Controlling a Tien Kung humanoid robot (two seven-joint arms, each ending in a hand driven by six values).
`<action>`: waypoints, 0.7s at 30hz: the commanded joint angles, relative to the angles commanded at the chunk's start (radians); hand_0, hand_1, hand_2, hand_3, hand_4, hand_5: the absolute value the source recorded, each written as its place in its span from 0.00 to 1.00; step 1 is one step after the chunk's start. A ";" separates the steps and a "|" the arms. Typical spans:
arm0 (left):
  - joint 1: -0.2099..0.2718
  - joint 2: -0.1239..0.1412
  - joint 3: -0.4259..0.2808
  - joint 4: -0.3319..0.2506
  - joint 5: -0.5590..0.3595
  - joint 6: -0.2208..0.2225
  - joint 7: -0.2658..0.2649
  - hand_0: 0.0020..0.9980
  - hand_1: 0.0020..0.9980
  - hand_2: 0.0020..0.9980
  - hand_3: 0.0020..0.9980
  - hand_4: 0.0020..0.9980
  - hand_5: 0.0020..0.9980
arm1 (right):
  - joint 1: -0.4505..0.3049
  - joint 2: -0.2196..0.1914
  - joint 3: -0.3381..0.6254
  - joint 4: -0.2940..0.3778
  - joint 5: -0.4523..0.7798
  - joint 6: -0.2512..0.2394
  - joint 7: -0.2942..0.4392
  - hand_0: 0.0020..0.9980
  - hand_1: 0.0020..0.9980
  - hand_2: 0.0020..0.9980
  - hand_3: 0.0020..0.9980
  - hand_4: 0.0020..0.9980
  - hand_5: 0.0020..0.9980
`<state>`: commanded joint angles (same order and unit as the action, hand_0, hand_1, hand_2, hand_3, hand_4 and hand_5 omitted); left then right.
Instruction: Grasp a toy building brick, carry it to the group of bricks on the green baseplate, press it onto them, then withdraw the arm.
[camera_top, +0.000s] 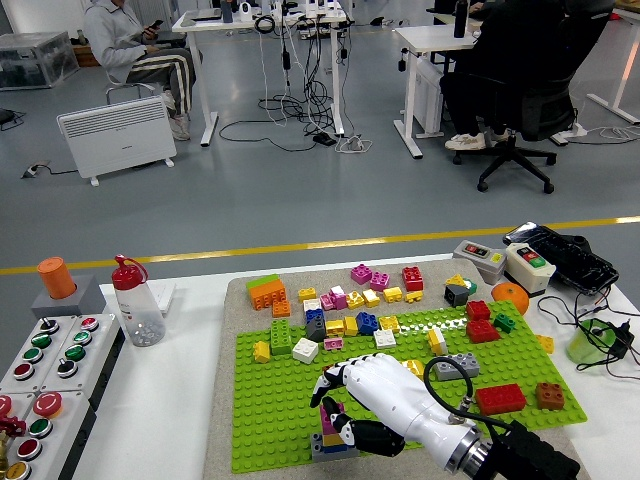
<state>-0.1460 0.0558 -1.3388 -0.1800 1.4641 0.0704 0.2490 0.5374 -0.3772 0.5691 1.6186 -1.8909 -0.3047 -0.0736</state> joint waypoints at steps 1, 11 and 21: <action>0.000 0.000 0.000 0.000 0.000 0.000 0.000 0.66 0.69 0.68 0.58 0.29 1.00 | -0.003 0.000 0.006 -0.001 0.015 -0.007 0.007 0.55 0.60 0.59 0.54 0.29 0.15; -0.002 0.000 -0.001 0.000 0.003 0.000 -0.001 0.66 0.69 0.68 0.58 0.29 1.00 | -0.116 0.073 0.230 -0.060 0.357 -0.060 0.206 0.82 0.80 0.87 0.85 0.53 0.35; -0.001 -0.002 -0.002 0.000 0.010 -0.001 0.000 0.66 0.69 0.68 0.58 0.29 1.00 | -0.226 0.164 0.541 -0.117 0.735 0.071 0.298 0.83 0.81 0.84 0.80 0.55 0.41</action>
<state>-0.1467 0.0541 -1.3409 -0.1800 1.4741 0.0696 0.2488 0.3112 -0.2130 1.1101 1.5016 -1.1561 -0.2335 0.2247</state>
